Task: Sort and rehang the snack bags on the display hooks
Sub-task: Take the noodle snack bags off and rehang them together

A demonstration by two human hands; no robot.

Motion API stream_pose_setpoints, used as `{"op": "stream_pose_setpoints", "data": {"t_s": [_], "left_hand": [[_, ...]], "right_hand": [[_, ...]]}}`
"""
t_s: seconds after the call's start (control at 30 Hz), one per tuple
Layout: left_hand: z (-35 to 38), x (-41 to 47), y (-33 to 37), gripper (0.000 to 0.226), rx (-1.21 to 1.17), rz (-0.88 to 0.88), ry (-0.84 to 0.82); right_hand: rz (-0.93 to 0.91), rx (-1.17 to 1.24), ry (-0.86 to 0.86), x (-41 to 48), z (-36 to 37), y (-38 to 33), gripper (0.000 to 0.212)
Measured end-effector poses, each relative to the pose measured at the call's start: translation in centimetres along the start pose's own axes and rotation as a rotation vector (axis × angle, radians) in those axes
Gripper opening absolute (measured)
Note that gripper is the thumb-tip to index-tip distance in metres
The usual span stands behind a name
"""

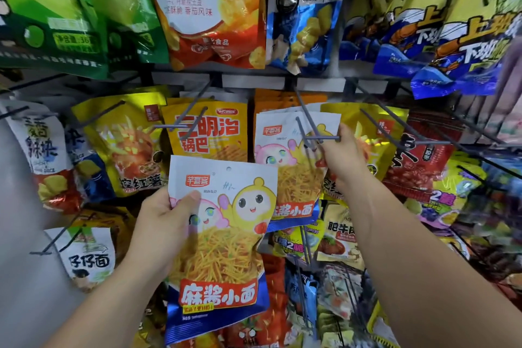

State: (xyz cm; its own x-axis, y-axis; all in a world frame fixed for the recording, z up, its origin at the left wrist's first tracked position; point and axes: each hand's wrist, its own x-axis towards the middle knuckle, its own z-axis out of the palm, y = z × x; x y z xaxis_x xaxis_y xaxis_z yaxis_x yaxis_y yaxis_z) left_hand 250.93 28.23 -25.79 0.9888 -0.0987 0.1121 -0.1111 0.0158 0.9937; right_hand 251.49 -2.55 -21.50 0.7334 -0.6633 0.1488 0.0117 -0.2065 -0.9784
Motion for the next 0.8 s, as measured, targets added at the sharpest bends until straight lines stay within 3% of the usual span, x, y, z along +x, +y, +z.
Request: {"op": "stream_pose_setpoints", "data": {"t_s": [0.2, 0.33, 0.5, 0.57, 0.67, 0.8], "left_hand": [[1.0, 0.7, -0.2, 0.025, -0.019, -0.008, -0.049], [1.4, 0.6, -0.6, 0.022, -0.023, -0.021, -0.088], [2.0, 1.0, -0.1, 0.022, -0.029, -0.005, -0.107], [2.3, 1.3, 0.4, 0.02, -0.032, -0.004, -0.109], [2.5, 1.5, 0.7, 0.015, -0.012, -0.003, -0.125], [2.4, 1.3, 0.1, 0.017, -0.019, 0.0, -0.159]], "right_hand": [[0.036, 0.026, -0.068, 0.4, 0.1, 0.3, 0.058], [-0.008, 0.032, -0.071, 0.5, -0.1, 0.6, 0.031], [-0.134, -0.094, 0.012, 1.0, -0.1, 0.3, 0.077], [-0.108, -0.035, -0.05, 1.2, -0.4, 0.0, 0.075], [-0.082, 0.026, -0.207, 2.2, -0.9, -0.2, 0.054], [0.001, 0.158, -0.309, 2.8, -1.4, -0.5, 0.06]]}}
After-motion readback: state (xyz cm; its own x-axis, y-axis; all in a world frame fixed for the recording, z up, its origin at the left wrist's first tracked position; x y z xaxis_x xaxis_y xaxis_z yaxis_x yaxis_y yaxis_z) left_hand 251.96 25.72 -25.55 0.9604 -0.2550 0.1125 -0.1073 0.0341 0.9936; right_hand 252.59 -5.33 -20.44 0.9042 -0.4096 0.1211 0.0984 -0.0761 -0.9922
